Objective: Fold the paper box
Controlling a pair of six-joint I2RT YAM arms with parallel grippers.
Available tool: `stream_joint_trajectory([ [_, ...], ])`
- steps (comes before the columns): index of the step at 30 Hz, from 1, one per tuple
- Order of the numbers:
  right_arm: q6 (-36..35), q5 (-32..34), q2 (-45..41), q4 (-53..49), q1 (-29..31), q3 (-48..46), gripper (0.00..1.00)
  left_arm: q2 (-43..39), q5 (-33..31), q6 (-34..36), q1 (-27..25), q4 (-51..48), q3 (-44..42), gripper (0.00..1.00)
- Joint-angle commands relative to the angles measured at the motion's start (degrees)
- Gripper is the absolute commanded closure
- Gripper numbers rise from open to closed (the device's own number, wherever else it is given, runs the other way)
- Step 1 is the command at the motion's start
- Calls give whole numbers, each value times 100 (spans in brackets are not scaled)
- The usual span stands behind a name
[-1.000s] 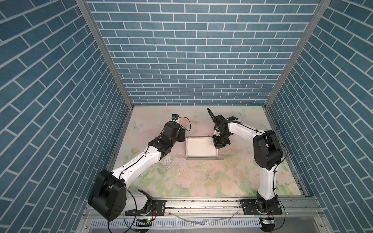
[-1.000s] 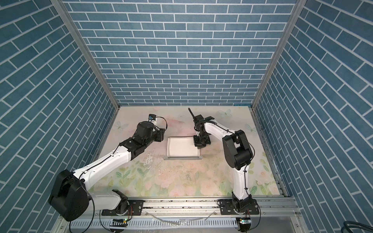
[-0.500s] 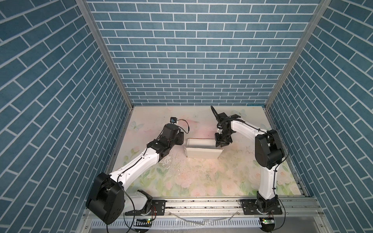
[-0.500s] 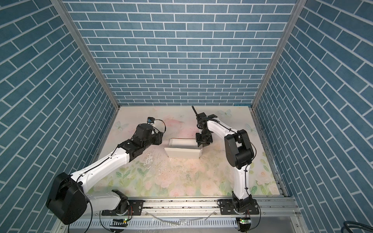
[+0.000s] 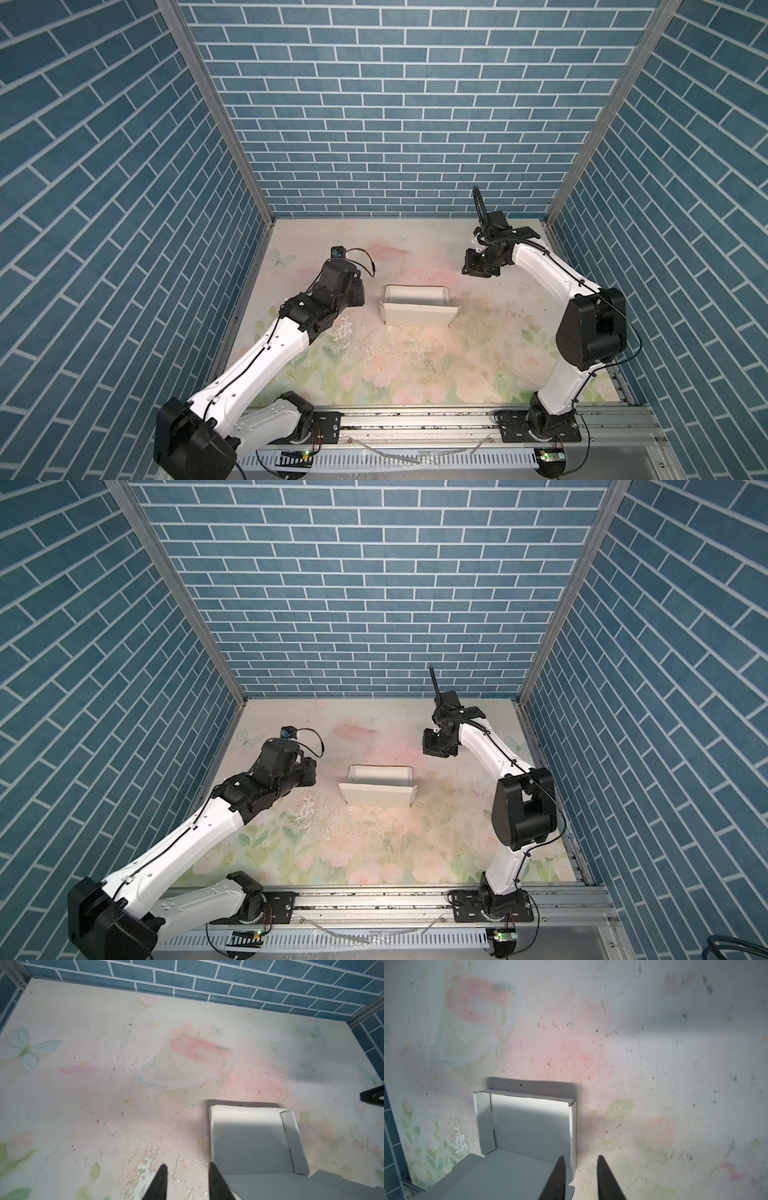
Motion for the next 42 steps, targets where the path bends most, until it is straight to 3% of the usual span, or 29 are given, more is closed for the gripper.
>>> stream_joint_trajectory([
  [1,-223,-267,93,790,-106,-223,82,-144,-458,-787,-468,-959,-148,77],
  [6,-697,-734,617,1257,-116,68,90,-217,-1251,-1937,-1634,-1420,-350,92],
  [13,-1289,-1163,1193,1548,-92,280,92,130,-1206,-2735,-2290,-592,-890,95],
  [22,-1542,-1357,1297,1637,119,-44,93,1076,-903,-2466,-2287,470,-889,95],
  [28,-1525,-1324,1050,1745,173,-507,94,1468,-613,-2100,-1963,1069,-917,95],
  [42,-1294,-1159,310,1997,289,-1609,96,2164,-467,-1493,-1503,1685,-739,96],
])
